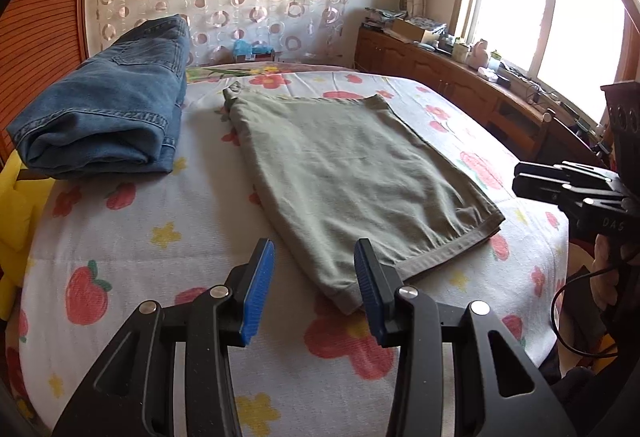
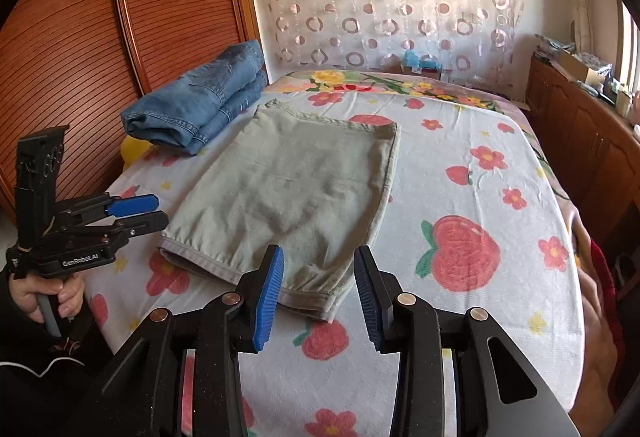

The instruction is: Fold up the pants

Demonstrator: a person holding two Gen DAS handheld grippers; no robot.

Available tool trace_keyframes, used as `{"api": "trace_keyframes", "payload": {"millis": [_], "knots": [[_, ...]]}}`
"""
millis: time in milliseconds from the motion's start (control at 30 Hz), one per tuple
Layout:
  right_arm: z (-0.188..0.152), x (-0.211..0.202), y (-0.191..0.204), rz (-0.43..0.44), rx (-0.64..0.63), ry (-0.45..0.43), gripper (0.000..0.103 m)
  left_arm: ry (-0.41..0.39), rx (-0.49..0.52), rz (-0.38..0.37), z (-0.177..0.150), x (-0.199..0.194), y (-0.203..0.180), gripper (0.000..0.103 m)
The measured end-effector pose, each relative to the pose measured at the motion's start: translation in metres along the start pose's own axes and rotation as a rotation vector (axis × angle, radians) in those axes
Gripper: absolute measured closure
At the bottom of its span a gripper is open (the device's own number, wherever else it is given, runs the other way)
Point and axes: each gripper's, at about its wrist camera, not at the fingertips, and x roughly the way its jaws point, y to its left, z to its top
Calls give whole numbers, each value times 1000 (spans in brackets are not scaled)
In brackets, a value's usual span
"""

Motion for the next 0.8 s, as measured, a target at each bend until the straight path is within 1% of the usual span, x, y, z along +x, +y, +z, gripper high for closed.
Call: {"api": "trace_keyframes", "payload": {"millis": [200,400,500,533,600,667,733,800], "knots": [[-3,12,-3,-14,4,11,65,14,-6,21,-4,4,2,60],[-10,22,-11,-19,27,35,65,30,-5,22,-9,8,1,60],[-14,29,-15,-13,42,61,65,17,-7,11,-11,6,-2,60],[-16,31,-16,-1,49,66,65,6,-2,-4,-11,3,-4,61],[-20,37,-18,0,68,89,65,-16,8,-19,-10,-3,-8,66],[-23,39,-17,6,76,93,65,-21,9,-30,-9,-5,-11,73],[-26,40,-17,13,84,95,65,-23,4,-40,-9,-6,-12,74],[-27,42,-16,15,83,96,65,-14,-1,-27,-9,-3,-11,74]]}}
